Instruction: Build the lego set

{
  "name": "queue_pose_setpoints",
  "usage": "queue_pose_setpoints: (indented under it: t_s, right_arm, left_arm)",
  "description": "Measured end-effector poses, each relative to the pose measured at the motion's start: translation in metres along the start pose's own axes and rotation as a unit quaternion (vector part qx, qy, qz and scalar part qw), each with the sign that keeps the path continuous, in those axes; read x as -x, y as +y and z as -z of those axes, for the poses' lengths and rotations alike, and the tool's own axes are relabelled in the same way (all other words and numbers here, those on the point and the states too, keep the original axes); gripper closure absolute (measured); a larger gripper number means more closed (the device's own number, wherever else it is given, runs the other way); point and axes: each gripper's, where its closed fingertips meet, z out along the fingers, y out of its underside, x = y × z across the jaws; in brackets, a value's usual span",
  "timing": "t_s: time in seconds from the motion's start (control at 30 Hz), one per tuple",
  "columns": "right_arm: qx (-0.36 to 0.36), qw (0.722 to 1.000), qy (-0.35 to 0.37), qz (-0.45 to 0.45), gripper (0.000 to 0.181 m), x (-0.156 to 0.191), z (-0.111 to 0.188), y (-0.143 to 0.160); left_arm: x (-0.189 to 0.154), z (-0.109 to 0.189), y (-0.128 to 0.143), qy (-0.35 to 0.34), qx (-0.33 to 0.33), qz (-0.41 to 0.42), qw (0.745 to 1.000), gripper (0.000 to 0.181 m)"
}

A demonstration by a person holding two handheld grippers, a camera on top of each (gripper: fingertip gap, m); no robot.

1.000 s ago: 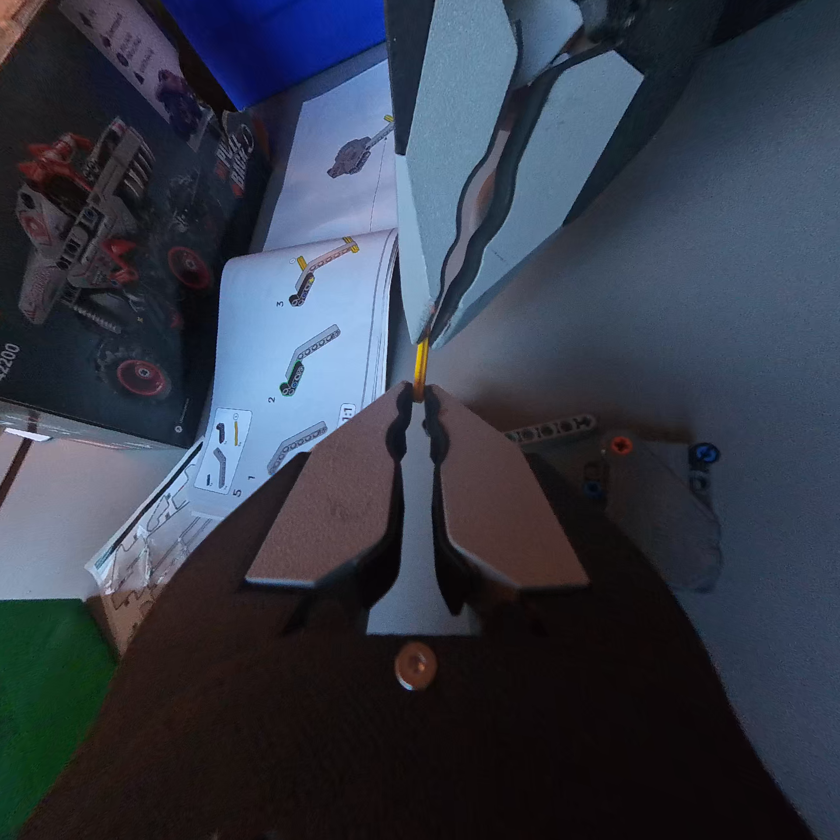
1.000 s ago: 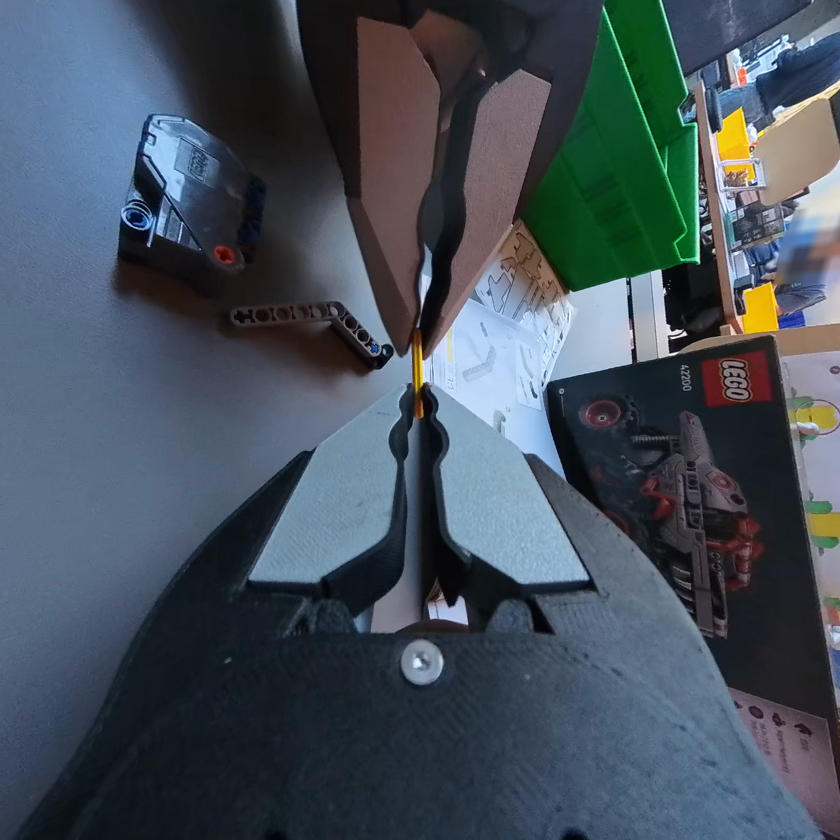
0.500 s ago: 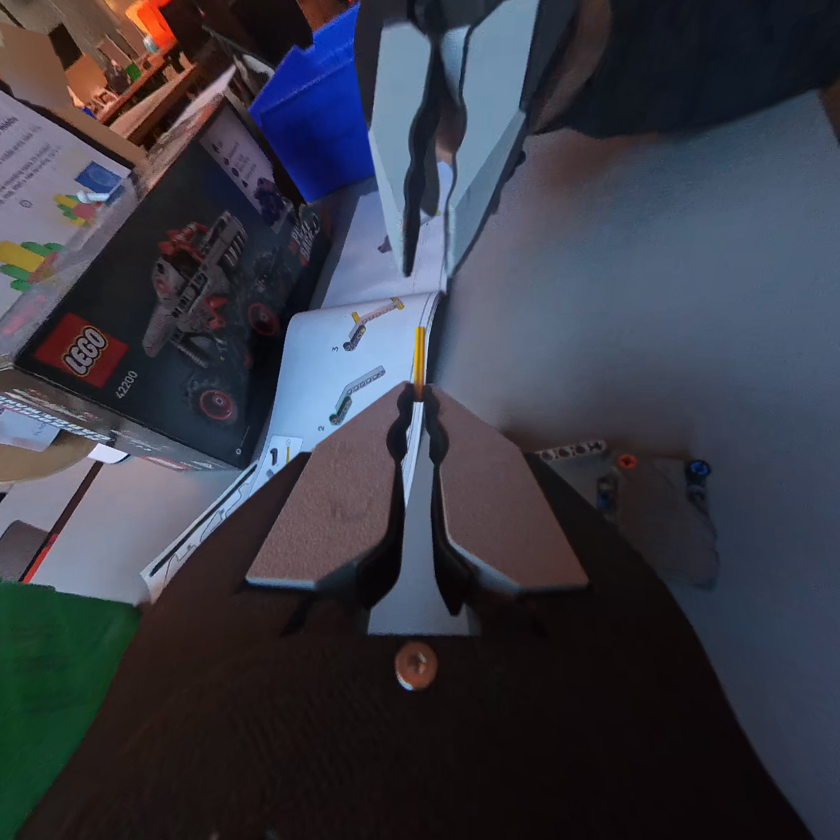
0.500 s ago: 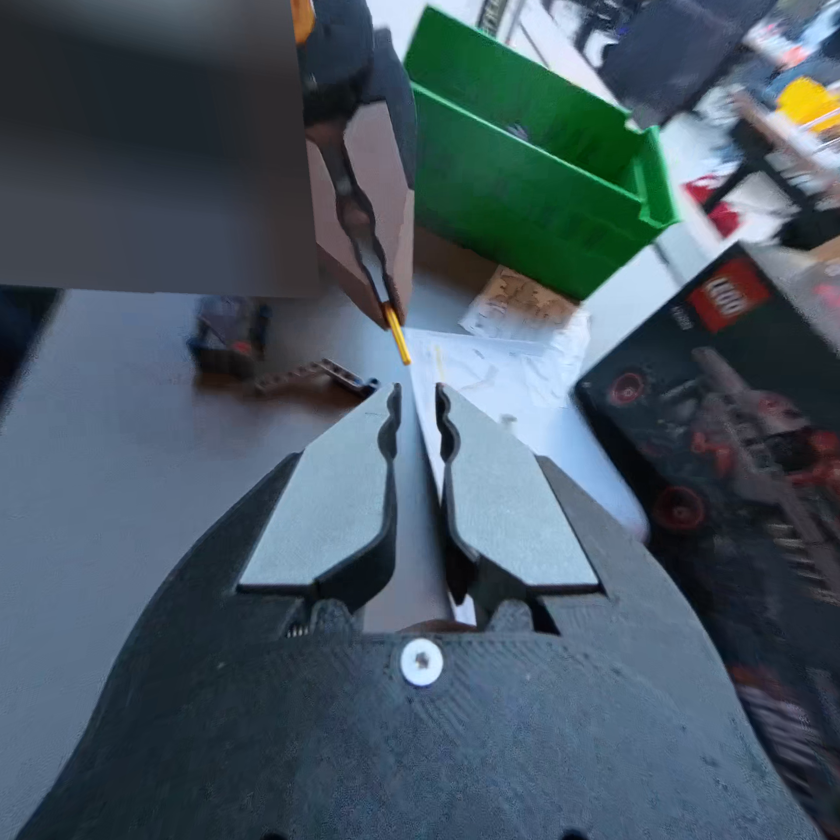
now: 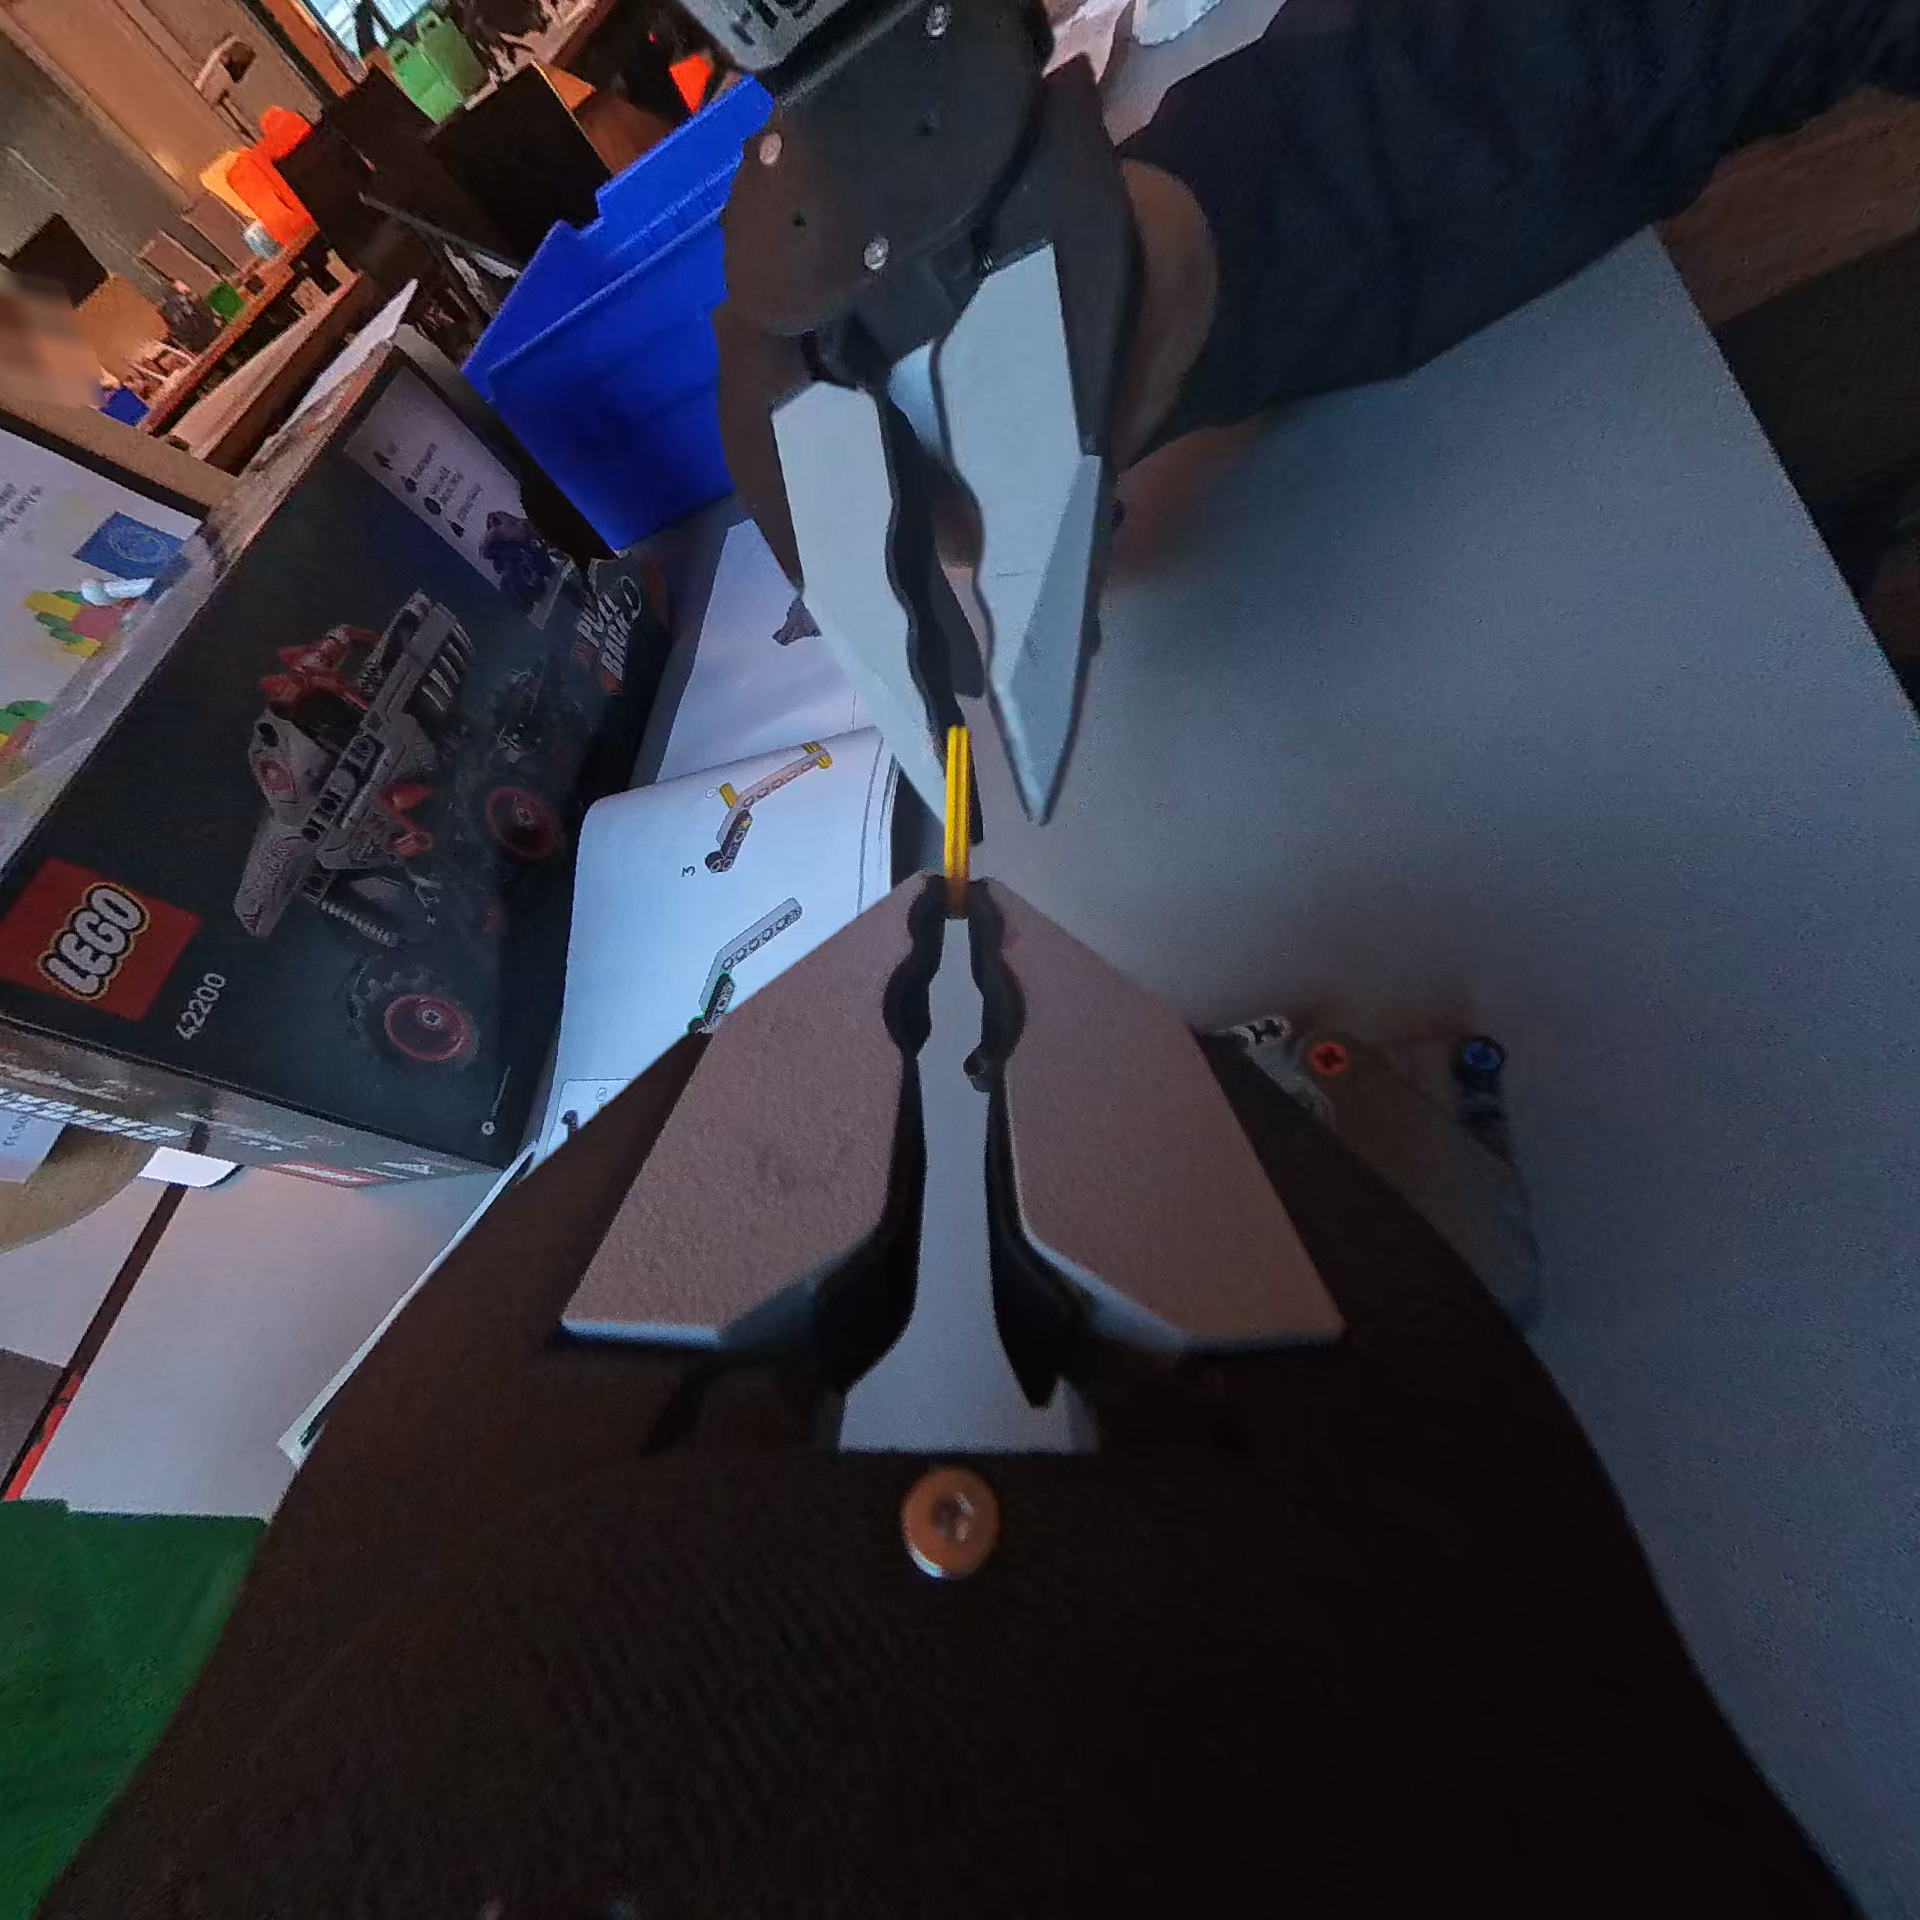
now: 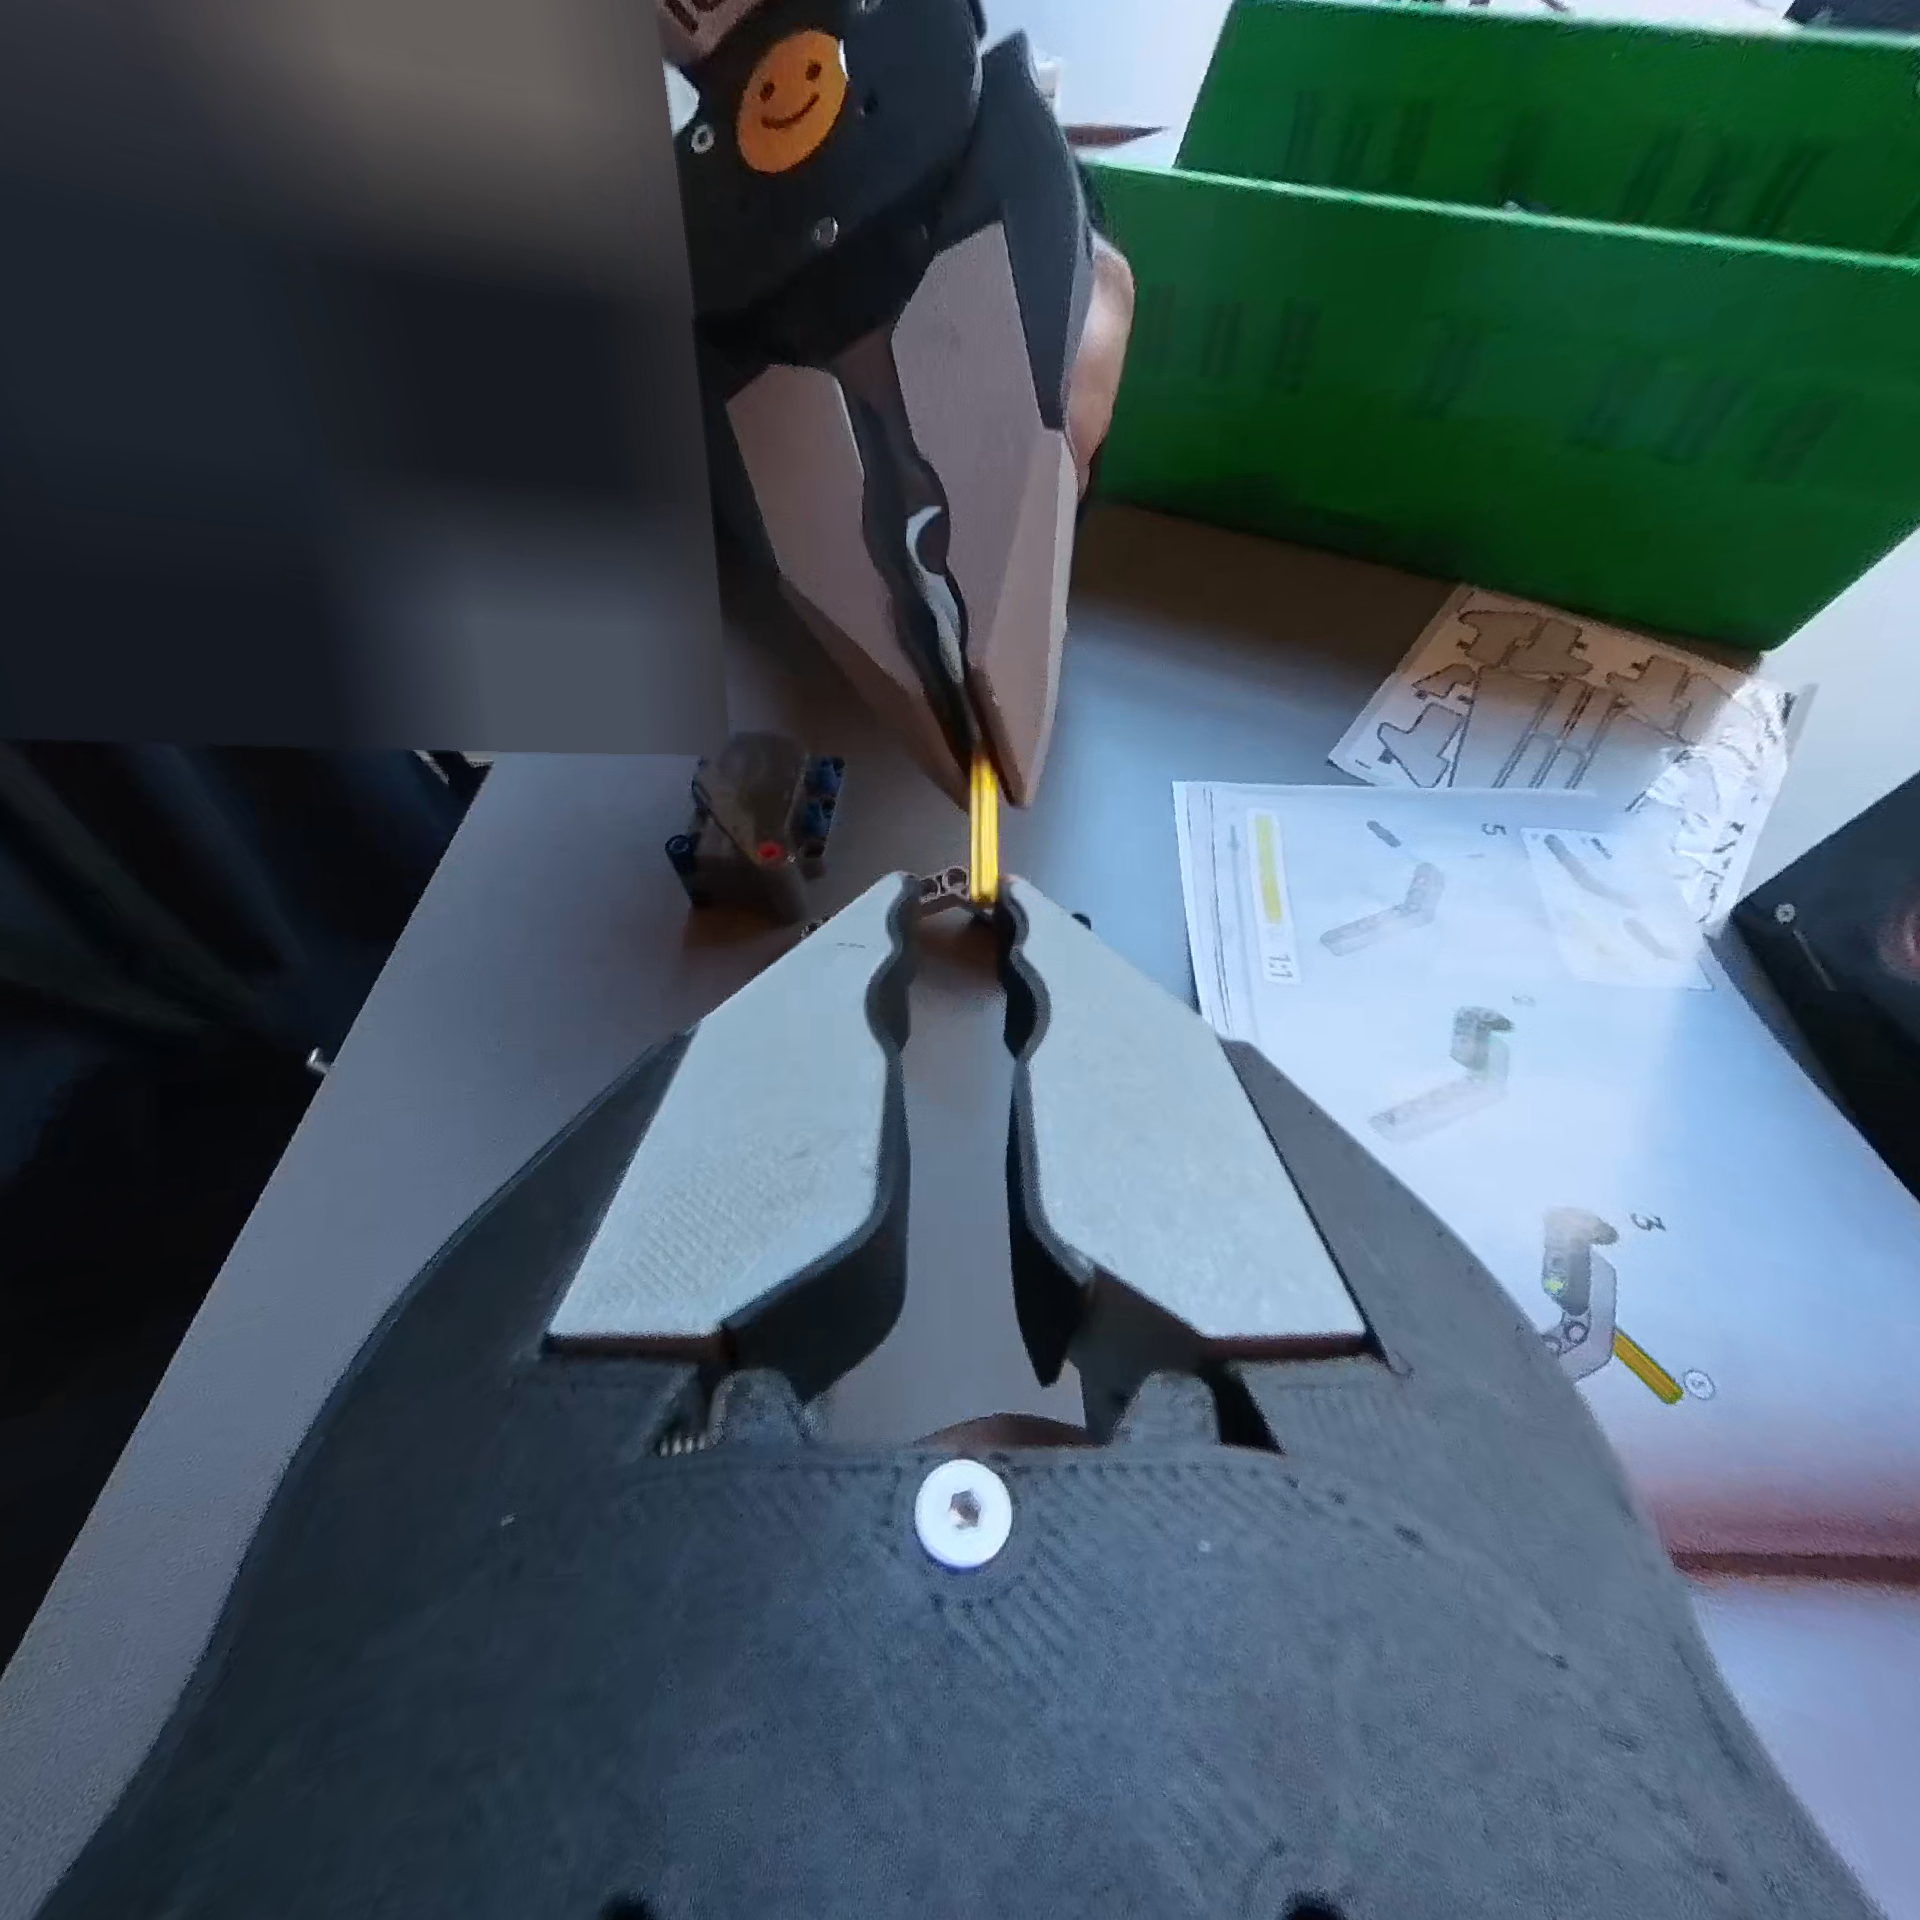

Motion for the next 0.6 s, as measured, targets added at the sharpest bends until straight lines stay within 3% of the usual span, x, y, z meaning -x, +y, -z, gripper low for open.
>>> queue_pose_setpoints:
  t_s: [0.13, 0.37, 0.6]
  right_arm:
    - [-0.016, 1.0, 0.014, -0.002, 0.181, -0.004, 0.003, -0.006]
    - [-0.018, 0.999, 0.042, 0.014, 0.178, -0.009, 0.003, -0.008]
    - [0.027, 0.993, 0.088, 0.069, 0.173, -0.017, 0.003, 0.004]
  left_arm:
    - [-0.001, -0.002, 0.002, -0.001, 0.006, -0.005, 1.0, 0.18]
    - [0.001, -0.003, 0.007, -0.007, 0.02, -0.008, 1.0, 0.18]
    - [0.004, -0.001, 0.006, -0.013, 0.018, -0.01, 1.0, 0.18]
